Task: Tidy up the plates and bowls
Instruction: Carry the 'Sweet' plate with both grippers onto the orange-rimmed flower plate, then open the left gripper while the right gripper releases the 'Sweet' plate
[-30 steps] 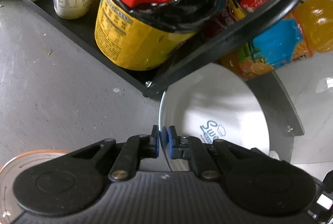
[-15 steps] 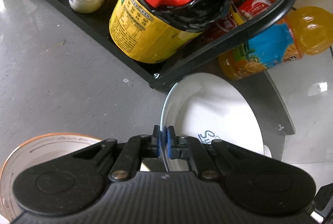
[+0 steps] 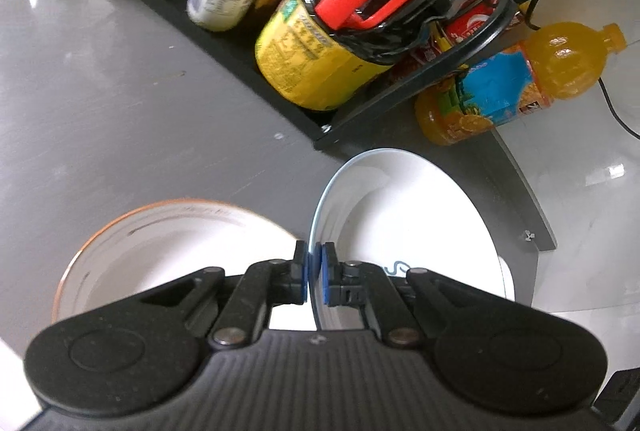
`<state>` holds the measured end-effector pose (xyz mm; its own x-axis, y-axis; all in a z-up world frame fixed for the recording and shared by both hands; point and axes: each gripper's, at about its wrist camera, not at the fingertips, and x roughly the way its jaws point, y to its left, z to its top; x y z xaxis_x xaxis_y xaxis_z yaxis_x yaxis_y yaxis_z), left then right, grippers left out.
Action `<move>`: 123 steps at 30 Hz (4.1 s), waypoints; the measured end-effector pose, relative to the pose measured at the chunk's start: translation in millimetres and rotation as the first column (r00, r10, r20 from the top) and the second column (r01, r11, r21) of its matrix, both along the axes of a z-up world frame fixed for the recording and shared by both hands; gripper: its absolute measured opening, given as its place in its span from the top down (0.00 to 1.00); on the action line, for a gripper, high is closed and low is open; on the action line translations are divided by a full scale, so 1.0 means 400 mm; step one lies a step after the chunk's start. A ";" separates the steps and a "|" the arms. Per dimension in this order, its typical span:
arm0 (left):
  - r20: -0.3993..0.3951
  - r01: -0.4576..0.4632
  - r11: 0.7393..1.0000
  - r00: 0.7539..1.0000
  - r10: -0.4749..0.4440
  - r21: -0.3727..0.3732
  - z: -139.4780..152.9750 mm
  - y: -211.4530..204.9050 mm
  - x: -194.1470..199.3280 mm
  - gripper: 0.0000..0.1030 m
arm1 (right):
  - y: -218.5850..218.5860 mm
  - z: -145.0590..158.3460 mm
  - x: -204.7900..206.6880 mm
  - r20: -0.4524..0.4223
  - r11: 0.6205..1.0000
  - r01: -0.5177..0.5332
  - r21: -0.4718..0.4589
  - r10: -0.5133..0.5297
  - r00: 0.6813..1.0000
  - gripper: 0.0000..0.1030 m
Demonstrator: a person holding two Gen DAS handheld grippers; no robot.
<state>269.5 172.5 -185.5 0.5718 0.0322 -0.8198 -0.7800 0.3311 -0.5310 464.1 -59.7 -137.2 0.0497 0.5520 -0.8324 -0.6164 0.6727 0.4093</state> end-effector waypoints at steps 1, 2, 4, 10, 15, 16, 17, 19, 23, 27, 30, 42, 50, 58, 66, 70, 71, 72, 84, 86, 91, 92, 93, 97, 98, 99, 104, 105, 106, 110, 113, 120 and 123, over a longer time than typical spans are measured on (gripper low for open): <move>-0.001 -0.005 1.000 1.000 0.005 0.000 0.001 -0.005 -0.014 0.96 | -0.005 0.003 -0.010 -0.001 1.000 -0.008 0.007 0.008 1.000 0.89; -0.001 -0.010 1.000 1.000 0.010 -0.001 0.002 -0.011 -0.028 0.96 | -0.007 0.005 -0.019 0.000 1.000 -0.015 0.010 0.015 1.000 0.89; -0.002 -0.024 1.000 1.000 0.024 -0.001 0.005 -0.023 -0.058 0.96 | -0.012 0.011 -0.037 0.002 0.999 -0.033 0.017 0.033 0.999 0.89; -0.014 -0.065 0.998 0.998 0.065 0.001 0.002 -0.049 -0.133 0.95 | -0.024 0.016 -0.078 0.008 0.996 -0.085 0.033 0.084 0.996 0.89; -0.029 -0.109 0.994 0.994 0.109 0.003 0.001 -0.071 -0.192 0.95 | -0.023 0.013 -0.108 0.011 0.989 -0.143 0.044 0.142 0.990 0.89; -0.036 -0.119 0.993 0.992 0.119 0.004 -0.001 -0.076 -0.205 0.95 | -0.021 0.012 -0.112 0.007 0.988 -0.150 0.046 0.150 0.989 0.89; -0.043 -0.127 0.992 0.991 0.127 0.004 -0.003 -0.081 -0.216 0.95 | -0.018 0.011 -0.118 0.006 0.985 -0.165 0.046 0.164 0.986 0.89; -0.061 -0.140 0.990 0.988 0.140 0.003 -0.010 -0.088 -0.236 0.94 | -0.012 0.010 -0.133 0.016 0.981 -0.191 0.042 0.191 0.981 0.89; -0.087 -0.148 0.989 0.985 0.147 0.001 -0.024 -0.094 -0.269 0.94 | -0.007 0.003 -0.157 0.011 0.976 -0.214 0.036 0.213 0.977 0.89; -0.101 -0.136 0.991 0.986 0.135 -0.005 -0.046 -0.089 -0.288 0.93 | -0.007 -0.008 -0.185 0.007 0.978 -0.209 0.020 0.209 0.978 0.89; -0.110 -0.104 0.995 0.989 0.103 -0.004 -0.059 -0.081 -0.295 0.93 | -0.004 -0.012 -0.209 0.021 0.979 -0.202 0.004 0.202 0.979 0.89; -0.128 0.095 0.995 0.988 -0.091 0.027 -0.097 -0.026 -0.287 0.91 | -0.012 -0.029 -0.303 0.061 0.998 -0.051 -0.048 0.054 0.997 0.89; -0.147 0.201 0.978 0.971 -0.190 0.063 -0.102 -0.014 -0.269 0.90 | -0.023 -0.054 -0.351 0.098 0.996 0.036 -0.079 -0.029 0.995 0.90; -0.188 0.279 0.958 0.946 -0.264 0.061 -0.090 -0.008 -0.248 0.90 | -0.027 -0.073 -0.364 0.096 0.989 0.110 -0.102 -0.100 0.990 0.91; -0.192 0.303 0.944 0.942 -0.275 0.135 -0.035 0.010 -0.262 0.69 | -0.022 -0.073 -0.361 0.104 0.986 0.130 -0.106 -0.120 0.987 0.91; -0.200 0.300 0.942 0.942 -0.268 0.151 -0.044 0.017 -0.263 0.57 | -0.025 -0.081 -0.358 0.092 0.984 0.143 -0.110 -0.133 0.987 0.90; -0.200 0.298 0.944 0.943 -0.267 0.145 -0.051 0.019 -0.261 0.57 | -0.023 -0.081 -0.359 0.093 0.983 0.142 -0.113 -0.131 0.987 0.90; -0.201 0.296 0.946 0.943 -0.267 0.135 -0.060 0.020 -0.259 0.57 | -0.021 -0.081 -0.360 0.095 0.983 0.141 -0.117 -0.130 0.987 0.90; -0.196 0.271 0.949 0.951 -0.239 0.158 -0.100 0.039 -0.256 0.58 | 0.021 -0.102 -0.365 0.103 0.982 0.101 -0.158 -0.085 0.991 0.85; -0.192 0.272 0.947 0.952 -0.239 0.171 -0.098 0.042 -0.261 0.58 | 0.028 -0.109 -0.371 0.108 0.982 0.094 -0.162 -0.077 0.991 0.84; -0.179 0.276 0.947 0.952 -0.247 0.163 -0.102 0.049 -0.265 0.57 | 0.027 -0.115 -0.368 0.123 0.978 0.108 -0.179 -0.087 0.989 0.71; -0.180 0.276 0.947 0.952 -0.246 0.162 -0.101 0.047 -0.264 0.57 | 0.025 -0.117 -0.366 0.125 0.975 0.118 -0.189 -0.095 0.988 0.64; -0.182 0.272 0.949 0.953 -0.243 0.159 -0.101 0.047 -0.263 0.57 | 0.023 -0.120 -0.364 0.128 0.972 0.125 -0.197 -0.101 0.987 0.59; -0.215 0.284 0.948 0.944 -0.250 0.145 -0.095 0.048 -0.246 0.57 | 0.026 -0.119 -0.359 0.117 0.966 0.137 -0.217 -0.113 0.987 0.59; -0.229 0.300 0.942 0.938 -0.261 0.152 -0.092 0.047 -0.238 0.57 | 0.026 -0.114 -0.360 0.124 0.964 0.147 -0.222 -0.121 0.985 0.59; -0.243 0.316 0.935 0.931 -0.272 0.161 -0.090 0.045 -0.229 0.57 | 0.025 -0.107 -0.360 0.133 0.963 0.156 -0.220 -0.129 0.983 0.59; -0.271 0.372 0.913 0.907 -0.321 0.166 -0.072 0.033 -0.214 0.56 | 0.009 -0.075 -0.350 0.109 0.969 0.179 -0.168 -0.162 0.981 0.55; -0.263 0.379 0.912 0.906 -0.331 0.158 -0.069 0.033 -0.212 0.55 | 0.006 -0.070 -0.348 0.107 0.970 0.182 -0.162 -0.166 0.980 0.53; -0.262 0.385 0.910 0.904 -0.338 0.153 -0.066 0.030 -0.210 0.53 | 0.005 -0.065 -0.347 0.110 0.969 0.186 -0.160 -0.170 0.979 0.51; -0.274 0.415 0.894 0.891 -0.362 0.170 -0.046 0.015 -0.199 0.42 | -0.005 -0.032 -0.343 0.130 0.969 0.199 -0.149 -0.181 0.975 0.40; -0.253 0.423 0.890 0.892 -0.375 0.172 -0.021 0.006 -0.193 0.33 | -0.009 -0.005 -0.339 0.139 0.970 0.199 -0.139 -0.180 0.974 0.29; -0.218 0.470 0.867 0.875 -0.432 0.168 0.037 -0.011 -0.155 0.08 | -0.024 0.075 -0.327 0.159 0.976 0.196 -0.099 -0.179 0.971 0.06; -0.213 0.488 0.856 0.867 -0.451 0.172 0.060 -0.023 -0.144 0.04 | -0.037 0.106 -0.323 0.168 0.977 0.197 -0.085 -0.181 0.969 0.02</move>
<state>212.0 163.5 -161.6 0.4252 -0.0229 -0.9048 -0.5704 0.7694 -0.2875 334.9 -74.5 -94.7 0.2808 0.4343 -0.8559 -0.5258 0.8156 0.2413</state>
